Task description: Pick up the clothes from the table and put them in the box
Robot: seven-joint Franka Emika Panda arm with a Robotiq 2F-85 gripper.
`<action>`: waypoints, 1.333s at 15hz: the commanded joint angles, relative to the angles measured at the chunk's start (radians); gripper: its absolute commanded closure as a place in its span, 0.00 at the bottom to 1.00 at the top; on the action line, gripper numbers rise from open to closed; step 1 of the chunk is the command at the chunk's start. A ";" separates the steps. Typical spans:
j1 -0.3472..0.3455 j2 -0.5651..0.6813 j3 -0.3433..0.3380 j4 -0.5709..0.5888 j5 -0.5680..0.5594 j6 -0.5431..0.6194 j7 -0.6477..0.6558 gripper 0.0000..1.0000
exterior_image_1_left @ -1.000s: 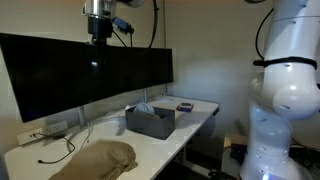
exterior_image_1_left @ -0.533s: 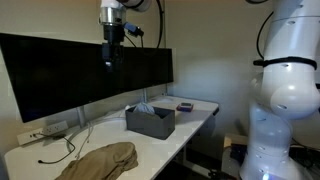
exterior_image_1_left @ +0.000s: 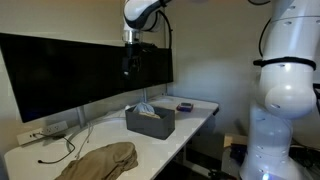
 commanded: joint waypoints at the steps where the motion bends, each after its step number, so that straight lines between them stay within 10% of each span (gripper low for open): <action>1: -0.038 0.024 -0.024 -0.087 0.000 0.145 -0.028 0.00; 20: -0.172 0.402 -0.079 -0.065 -0.055 0.335 -0.092 0.00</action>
